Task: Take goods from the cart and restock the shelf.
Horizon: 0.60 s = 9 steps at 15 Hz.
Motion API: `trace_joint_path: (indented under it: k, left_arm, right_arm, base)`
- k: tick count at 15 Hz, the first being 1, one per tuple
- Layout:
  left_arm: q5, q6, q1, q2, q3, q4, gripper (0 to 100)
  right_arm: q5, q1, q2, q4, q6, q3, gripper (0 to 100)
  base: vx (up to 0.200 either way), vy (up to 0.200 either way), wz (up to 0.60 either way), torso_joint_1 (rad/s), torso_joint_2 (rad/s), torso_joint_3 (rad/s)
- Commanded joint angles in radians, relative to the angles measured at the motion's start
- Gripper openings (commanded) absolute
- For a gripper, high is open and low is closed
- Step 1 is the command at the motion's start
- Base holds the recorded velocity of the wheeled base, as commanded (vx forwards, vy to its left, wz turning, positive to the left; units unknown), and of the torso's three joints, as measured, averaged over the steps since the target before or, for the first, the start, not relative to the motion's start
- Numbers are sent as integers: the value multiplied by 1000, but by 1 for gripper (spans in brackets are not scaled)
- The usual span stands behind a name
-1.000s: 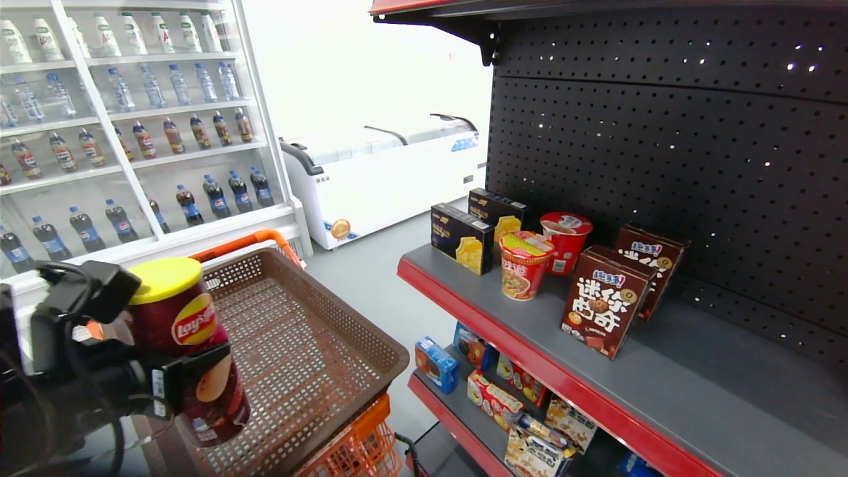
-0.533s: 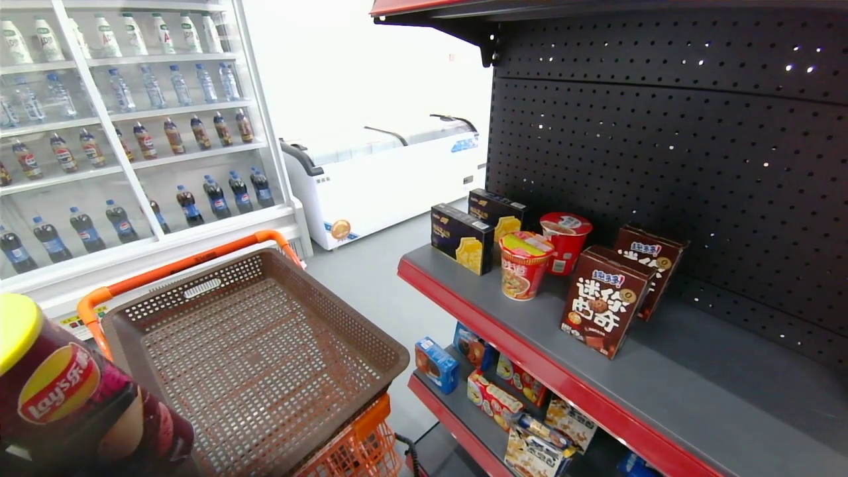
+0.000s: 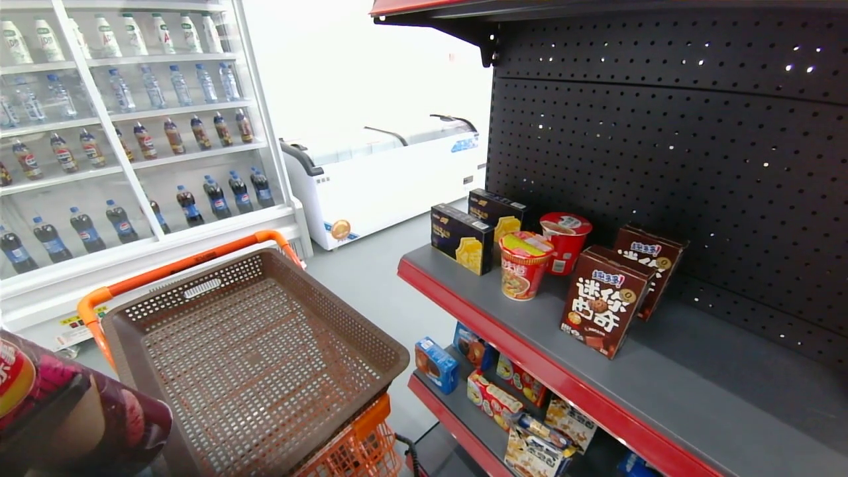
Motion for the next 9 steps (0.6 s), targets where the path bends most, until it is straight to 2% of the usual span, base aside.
trace_joint_path:
  k: [1,3,6,9]
  left_arm:
    - [3,1,1,-39,-3,11,0]
    - [5,2,3,-99,-4,89,0]
    - [5,2,3,-175,-29,208,0]
    - [6,-1,3,-183,-35,230,0]
  right_arm:
    - [1,0,1,0,-3,0,100]
    - [1,0,1,0,3,0,100]
    - [1,0,1,0,3,0,100]
    - [1,0,1,0,2,0,100]
  base:
    - [0,0,0,0,0,0]
    - [0,0,0,0,0,0]
    - [0,0,-600,1,1,4]
    - [0,0,-600,7,2,4]
